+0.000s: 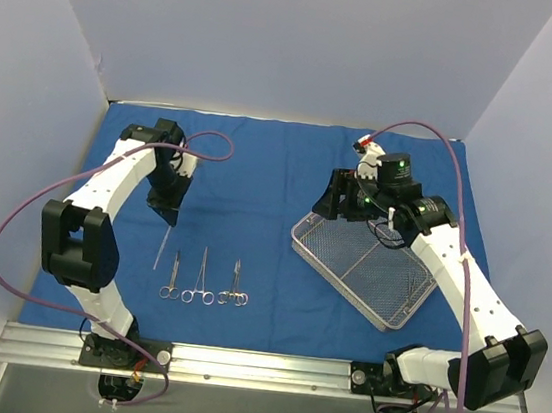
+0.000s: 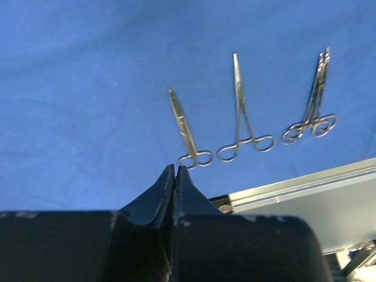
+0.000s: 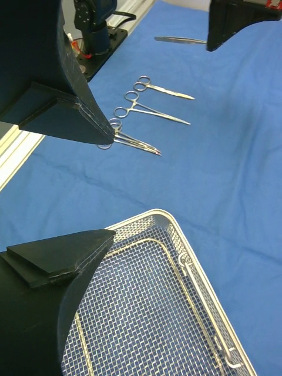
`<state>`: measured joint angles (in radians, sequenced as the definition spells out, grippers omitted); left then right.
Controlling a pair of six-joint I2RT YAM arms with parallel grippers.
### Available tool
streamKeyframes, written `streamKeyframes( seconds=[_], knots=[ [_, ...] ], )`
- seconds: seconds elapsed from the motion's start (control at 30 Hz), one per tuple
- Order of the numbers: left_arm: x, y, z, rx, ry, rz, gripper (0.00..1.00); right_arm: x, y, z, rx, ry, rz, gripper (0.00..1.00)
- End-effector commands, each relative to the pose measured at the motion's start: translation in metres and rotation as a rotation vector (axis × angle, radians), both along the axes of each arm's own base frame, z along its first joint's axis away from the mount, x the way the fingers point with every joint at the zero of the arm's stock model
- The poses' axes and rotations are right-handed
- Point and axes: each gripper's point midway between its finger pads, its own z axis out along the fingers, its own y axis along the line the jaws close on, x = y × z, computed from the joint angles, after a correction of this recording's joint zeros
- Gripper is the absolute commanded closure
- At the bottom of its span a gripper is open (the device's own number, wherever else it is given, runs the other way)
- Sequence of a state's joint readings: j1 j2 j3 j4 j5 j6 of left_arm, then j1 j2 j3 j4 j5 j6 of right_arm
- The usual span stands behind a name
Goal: Open and lay out the surgical kit
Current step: Place the medical item in the surgical kit.
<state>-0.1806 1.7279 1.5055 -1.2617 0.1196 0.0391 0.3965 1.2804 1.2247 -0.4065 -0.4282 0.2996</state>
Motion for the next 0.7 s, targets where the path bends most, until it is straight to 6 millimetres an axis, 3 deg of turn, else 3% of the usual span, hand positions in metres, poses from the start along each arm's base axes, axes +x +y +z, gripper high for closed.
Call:
streamKeyframes(
  seconds=[0.0,0.13,0.27,0.67],
  knots=[
    [0.002,0.004,0.015,-0.043,-0.043,-0.084,0.98,-0.005,0.002,0.009,0.040,-0.044,0.047,0.40],
    [0.002,0.001,0.003,-0.084,-0.011,-0.107,0.98,-0.010,0.004,0.003,0.052,-0.031,0.064,0.40],
    [0.002,0.016,-0.006,-0.103,-0.004,-0.067,0.98,-0.011,0.003,-0.002,0.042,-0.025,0.067,0.40],
    [-0.009,0.012,-0.043,-0.194,0.074,-0.044,0.98,-0.009,0.005,-0.005,0.051,-0.017,0.065,0.40]
  ],
)
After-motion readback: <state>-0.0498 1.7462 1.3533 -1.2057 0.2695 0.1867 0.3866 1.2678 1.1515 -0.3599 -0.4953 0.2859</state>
